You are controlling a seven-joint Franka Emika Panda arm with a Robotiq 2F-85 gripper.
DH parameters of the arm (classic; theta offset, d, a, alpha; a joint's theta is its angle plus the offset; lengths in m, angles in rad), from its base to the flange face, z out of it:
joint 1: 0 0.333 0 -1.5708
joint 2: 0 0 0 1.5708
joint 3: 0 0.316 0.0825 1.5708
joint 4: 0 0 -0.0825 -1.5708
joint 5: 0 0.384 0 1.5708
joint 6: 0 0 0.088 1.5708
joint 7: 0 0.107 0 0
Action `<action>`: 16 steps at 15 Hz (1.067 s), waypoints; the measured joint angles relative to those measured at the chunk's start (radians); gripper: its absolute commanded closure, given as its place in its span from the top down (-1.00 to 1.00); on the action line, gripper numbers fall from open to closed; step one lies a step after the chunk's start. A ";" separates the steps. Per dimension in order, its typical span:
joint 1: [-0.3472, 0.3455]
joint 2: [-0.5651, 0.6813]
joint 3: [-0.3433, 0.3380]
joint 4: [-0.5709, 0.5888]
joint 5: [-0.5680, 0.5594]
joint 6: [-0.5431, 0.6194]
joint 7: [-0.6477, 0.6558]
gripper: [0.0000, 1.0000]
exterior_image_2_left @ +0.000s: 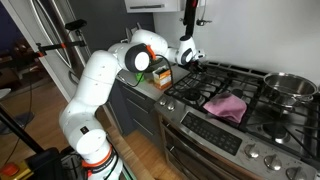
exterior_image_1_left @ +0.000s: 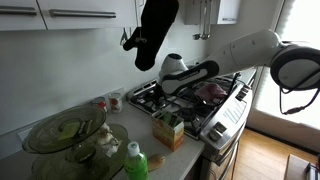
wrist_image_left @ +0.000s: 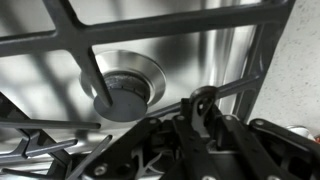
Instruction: Put the small black pan on the counter then use the pink towel to wipe the back left plate of the stove
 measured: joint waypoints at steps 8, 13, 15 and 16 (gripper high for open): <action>-0.001 -0.001 -0.007 -0.008 -0.006 0.000 0.000 1.00; -0.001 -0.007 -0.016 -0.001 -0.006 0.025 0.001 1.00; -0.002 -0.010 -0.026 0.004 -0.006 0.051 0.008 1.00; -0.001 -0.010 -0.035 0.006 -0.006 0.065 0.020 1.00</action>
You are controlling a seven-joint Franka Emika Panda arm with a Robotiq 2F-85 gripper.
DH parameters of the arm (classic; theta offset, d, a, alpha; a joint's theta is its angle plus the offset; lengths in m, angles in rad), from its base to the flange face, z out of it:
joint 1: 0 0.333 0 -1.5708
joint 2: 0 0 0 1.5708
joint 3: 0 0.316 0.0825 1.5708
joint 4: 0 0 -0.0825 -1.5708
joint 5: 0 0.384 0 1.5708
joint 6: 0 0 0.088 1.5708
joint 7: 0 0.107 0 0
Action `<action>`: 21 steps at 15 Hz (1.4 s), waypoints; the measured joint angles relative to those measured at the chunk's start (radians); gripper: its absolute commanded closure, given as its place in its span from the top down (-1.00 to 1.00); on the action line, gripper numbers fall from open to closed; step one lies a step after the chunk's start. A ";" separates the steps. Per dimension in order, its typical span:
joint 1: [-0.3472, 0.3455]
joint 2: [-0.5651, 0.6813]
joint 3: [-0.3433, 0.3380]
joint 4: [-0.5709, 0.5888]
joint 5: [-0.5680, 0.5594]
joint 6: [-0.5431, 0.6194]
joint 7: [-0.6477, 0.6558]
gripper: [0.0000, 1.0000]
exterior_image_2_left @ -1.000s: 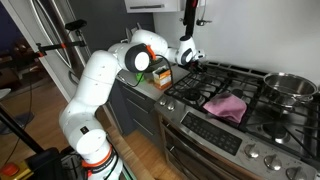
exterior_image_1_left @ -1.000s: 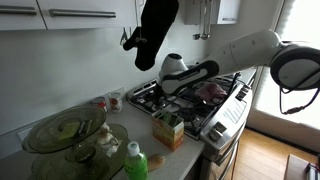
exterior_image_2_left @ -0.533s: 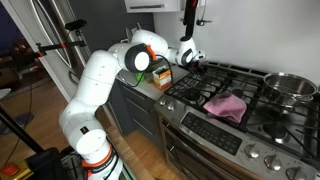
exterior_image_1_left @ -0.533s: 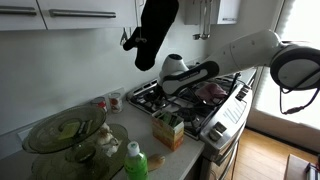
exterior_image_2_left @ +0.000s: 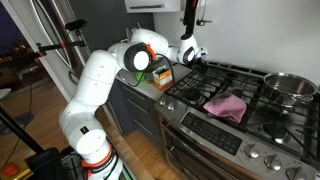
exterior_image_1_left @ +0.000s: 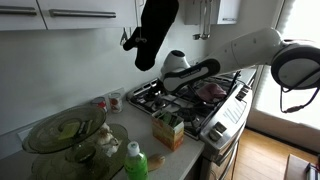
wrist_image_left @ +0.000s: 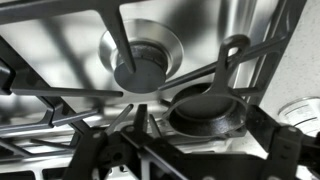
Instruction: Put the small black pan on the counter then use the pink towel to wipe the back left plate of the stove
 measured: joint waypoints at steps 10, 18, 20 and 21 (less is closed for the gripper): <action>0.018 0.053 -0.057 0.009 0.012 0.058 0.199 0.58; 0.023 0.082 -0.049 0.041 0.039 0.066 0.238 -0.53; 0.023 0.085 -0.049 0.049 0.042 0.066 0.238 -0.83; 0.022 0.086 -0.050 0.050 0.043 0.066 0.238 -0.94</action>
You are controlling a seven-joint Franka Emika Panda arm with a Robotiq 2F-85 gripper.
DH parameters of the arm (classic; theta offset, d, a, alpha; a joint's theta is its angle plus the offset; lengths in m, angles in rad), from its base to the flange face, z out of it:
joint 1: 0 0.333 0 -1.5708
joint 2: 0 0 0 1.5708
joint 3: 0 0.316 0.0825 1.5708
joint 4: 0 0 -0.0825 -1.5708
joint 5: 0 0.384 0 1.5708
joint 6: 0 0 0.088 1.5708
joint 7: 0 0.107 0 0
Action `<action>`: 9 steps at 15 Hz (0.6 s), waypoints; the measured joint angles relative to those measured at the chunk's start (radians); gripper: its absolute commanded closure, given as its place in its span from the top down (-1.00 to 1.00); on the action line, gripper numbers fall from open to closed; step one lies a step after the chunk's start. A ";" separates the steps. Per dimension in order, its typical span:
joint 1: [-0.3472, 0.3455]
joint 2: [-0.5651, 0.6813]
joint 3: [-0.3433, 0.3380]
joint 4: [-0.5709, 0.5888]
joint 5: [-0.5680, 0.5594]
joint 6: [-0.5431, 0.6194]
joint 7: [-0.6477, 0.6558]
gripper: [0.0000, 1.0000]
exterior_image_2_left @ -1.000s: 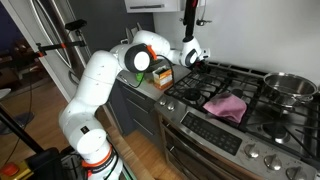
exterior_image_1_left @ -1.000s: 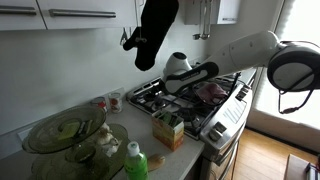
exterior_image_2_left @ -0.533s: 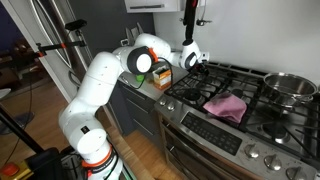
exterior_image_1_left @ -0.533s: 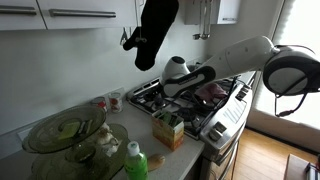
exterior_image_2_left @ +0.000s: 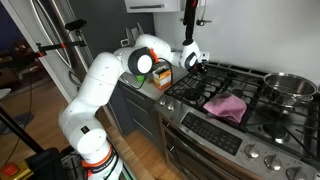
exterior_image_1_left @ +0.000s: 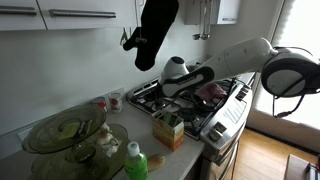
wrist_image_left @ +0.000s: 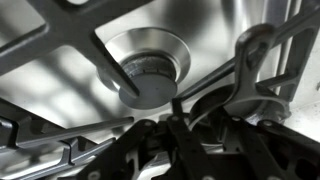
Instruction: Put the small black pan on the counter then use the pink towel to wipe the back left plate of the stove
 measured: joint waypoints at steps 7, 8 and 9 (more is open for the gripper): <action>-0.005 0.001 0.005 0.019 0.012 0.007 0.000 -0.96; -0.005 0.001 0.006 0.020 0.013 0.007 0.000 -0.97; -0.005 0.001 0.008 0.021 0.016 0.007 0.000 -0.96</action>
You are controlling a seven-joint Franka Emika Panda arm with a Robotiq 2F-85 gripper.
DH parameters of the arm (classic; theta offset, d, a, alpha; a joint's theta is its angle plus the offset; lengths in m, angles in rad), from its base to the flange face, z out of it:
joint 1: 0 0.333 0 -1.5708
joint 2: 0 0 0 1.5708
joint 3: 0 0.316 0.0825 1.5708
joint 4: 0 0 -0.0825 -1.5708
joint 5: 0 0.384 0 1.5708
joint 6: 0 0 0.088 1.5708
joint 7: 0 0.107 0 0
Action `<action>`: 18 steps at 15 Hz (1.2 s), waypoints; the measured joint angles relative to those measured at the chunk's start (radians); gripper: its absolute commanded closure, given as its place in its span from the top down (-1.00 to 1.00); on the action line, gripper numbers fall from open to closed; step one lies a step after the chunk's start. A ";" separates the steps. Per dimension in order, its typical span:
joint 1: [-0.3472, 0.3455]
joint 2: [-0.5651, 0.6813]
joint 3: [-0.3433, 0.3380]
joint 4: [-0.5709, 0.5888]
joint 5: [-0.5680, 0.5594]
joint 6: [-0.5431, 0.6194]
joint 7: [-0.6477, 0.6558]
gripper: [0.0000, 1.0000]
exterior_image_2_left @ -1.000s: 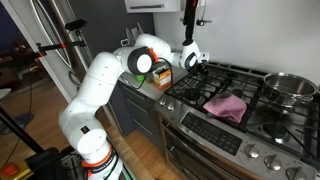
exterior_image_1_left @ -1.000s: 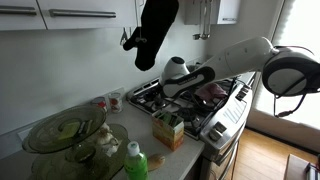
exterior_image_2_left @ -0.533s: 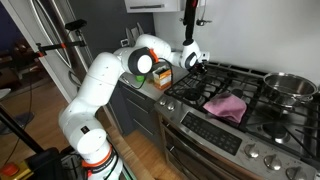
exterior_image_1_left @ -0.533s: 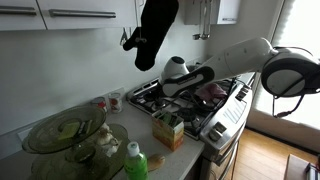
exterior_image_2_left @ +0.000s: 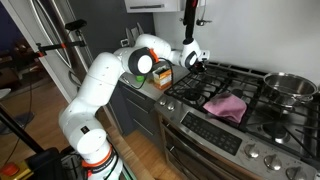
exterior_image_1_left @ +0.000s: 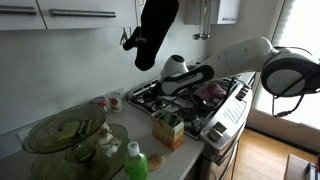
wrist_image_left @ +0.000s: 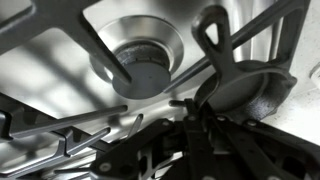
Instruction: Put the small black pan on the counter then use the pink towel to wipe the back left plate of the stove
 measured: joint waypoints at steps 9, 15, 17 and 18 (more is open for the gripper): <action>-0.018 -0.001 0.062 0.016 0.061 0.000 -0.008 -0.96; -0.040 -0.001 0.134 0.022 0.108 -0.004 -0.065 -0.96; -0.040 -0.001 0.171 0.023 0.118 -0.009 -0.100 -0.96; -0.039 -0.001 0.188 0.025 0.120 -0.016 -0.115 -0.96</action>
